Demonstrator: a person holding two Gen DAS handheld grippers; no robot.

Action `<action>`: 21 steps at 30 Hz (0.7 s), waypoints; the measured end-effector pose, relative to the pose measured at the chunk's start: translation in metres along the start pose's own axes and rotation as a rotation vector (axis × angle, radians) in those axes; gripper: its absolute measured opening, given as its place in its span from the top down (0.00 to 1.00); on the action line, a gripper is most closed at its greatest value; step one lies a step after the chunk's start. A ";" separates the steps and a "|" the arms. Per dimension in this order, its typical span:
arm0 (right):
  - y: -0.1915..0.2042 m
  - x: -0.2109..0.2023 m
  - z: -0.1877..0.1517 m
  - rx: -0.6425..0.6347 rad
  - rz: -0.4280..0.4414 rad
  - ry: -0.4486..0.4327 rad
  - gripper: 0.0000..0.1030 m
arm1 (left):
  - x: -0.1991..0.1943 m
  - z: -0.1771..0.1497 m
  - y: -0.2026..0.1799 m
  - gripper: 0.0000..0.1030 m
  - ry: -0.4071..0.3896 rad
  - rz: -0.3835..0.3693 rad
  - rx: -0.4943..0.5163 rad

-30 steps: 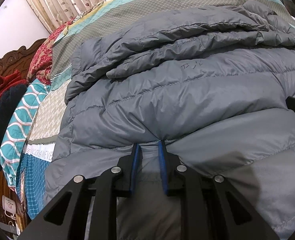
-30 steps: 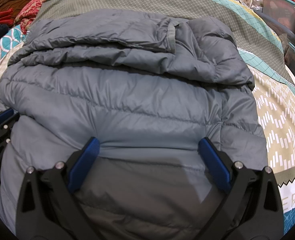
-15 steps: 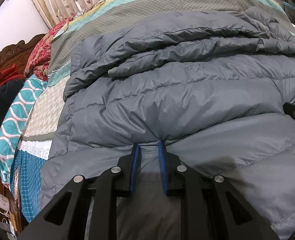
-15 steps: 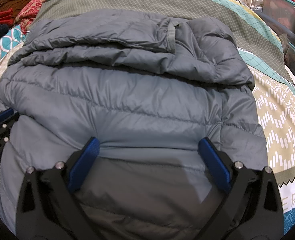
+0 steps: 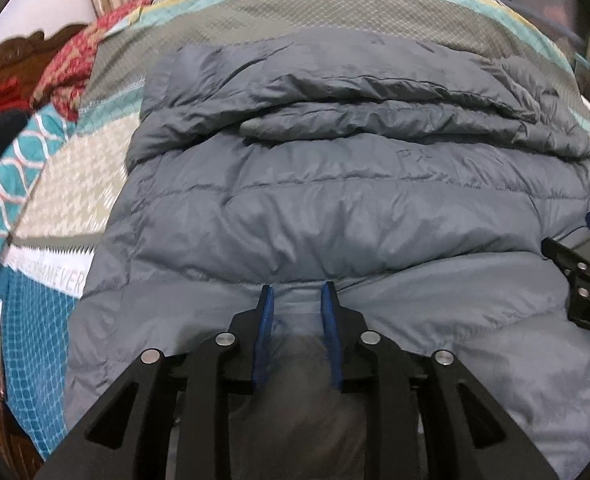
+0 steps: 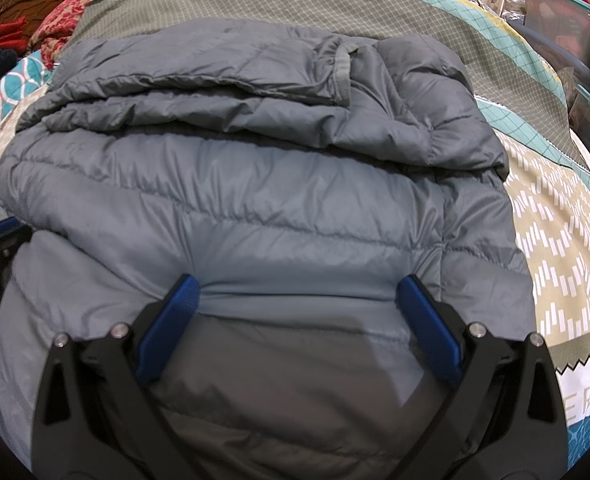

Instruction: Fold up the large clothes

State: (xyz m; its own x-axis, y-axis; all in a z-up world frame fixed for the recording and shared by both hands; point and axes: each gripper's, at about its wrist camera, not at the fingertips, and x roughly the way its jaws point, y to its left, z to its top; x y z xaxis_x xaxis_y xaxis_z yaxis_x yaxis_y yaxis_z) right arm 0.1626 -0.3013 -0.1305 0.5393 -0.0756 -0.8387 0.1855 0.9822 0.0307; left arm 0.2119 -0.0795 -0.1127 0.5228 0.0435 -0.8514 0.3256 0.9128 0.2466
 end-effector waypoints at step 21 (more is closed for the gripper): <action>-0.002 -0.002 0.003 -0.011 0.042 0.043 0.07 | -0.099 -0.099 0.164 0.39 0.032 -0.109 -0.267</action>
State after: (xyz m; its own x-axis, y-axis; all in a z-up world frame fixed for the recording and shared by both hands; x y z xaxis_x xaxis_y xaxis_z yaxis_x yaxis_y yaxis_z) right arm 0.1640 -0.3037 -0.1270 0.5107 -0.0274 -0.8593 0.1547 0.9861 0.0605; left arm 0.1353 0.1061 -0.0341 0.4698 -0.0515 -0.8813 0.1571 0.9872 0.0261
